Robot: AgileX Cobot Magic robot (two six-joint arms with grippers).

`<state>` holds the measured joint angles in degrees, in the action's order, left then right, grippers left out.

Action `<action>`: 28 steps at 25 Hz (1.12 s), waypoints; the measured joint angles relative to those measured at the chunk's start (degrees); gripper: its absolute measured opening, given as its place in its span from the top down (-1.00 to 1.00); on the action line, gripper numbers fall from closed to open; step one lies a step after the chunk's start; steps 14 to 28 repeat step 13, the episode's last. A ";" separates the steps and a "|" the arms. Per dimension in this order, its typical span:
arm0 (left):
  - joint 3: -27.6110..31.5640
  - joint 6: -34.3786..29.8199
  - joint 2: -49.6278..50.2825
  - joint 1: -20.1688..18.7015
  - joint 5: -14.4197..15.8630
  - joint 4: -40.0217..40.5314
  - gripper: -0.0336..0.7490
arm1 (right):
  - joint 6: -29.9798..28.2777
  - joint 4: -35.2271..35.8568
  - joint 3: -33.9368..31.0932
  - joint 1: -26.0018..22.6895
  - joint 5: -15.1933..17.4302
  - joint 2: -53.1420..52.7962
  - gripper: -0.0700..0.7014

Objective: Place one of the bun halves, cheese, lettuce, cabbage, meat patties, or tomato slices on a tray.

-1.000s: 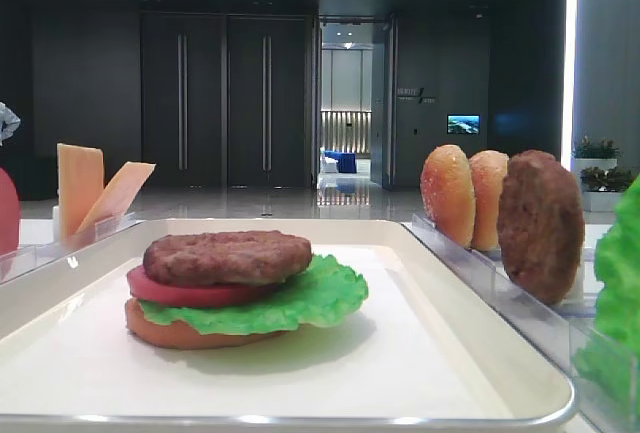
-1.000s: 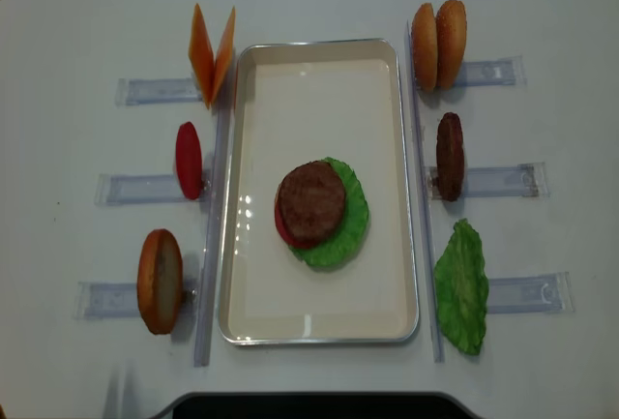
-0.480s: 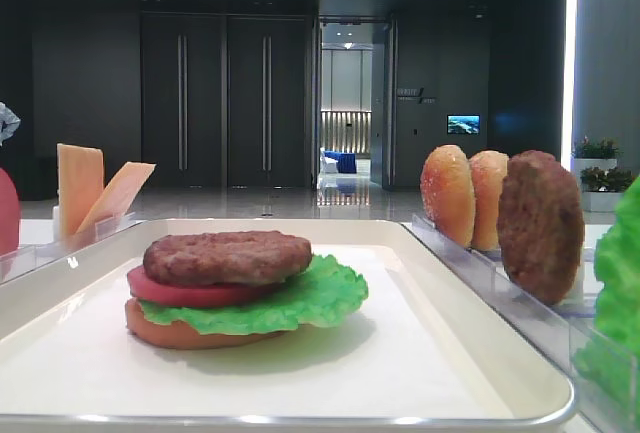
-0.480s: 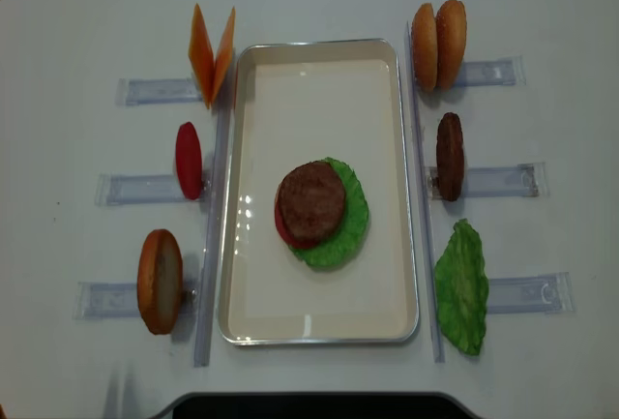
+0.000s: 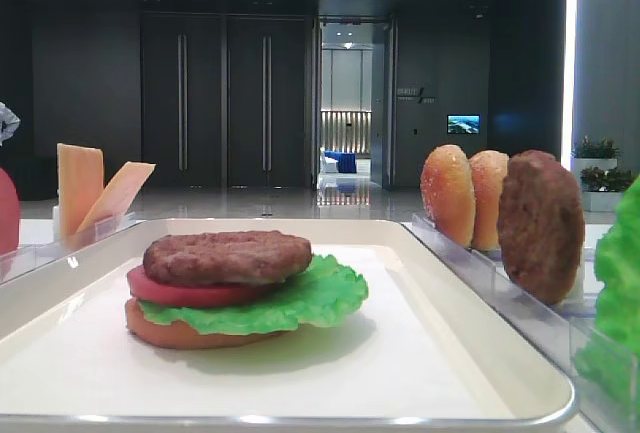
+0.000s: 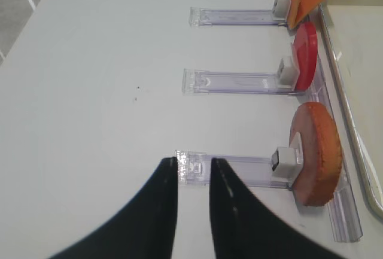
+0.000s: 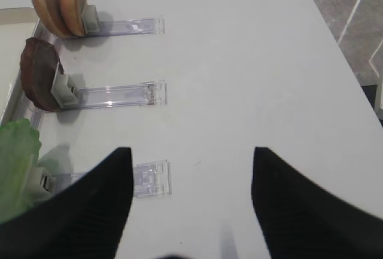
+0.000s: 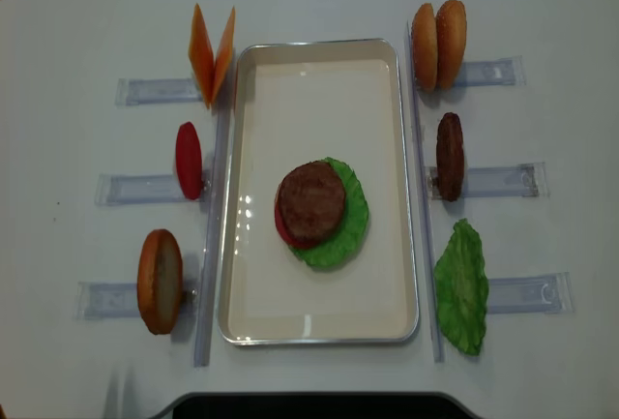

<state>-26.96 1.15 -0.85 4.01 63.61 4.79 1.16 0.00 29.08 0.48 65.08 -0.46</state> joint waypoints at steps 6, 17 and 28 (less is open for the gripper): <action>0.00 0.00 0.00 0.00 0.00 0.00 0.56 | 0.00 0.00 -0.02 0.00 -0.11 0.00 -0.26; 0.00 0.00 0.00 0.00 0.00 0.00 0.56 | 0.00 0.00 -0.02 0.00 -0.11 0.00 -0.26; 0.00 0.00 0.00 0.00 0.00 0.00 0.56 | 0.00 0.00 -0.02 0.00 -0.11 0.00 -0.26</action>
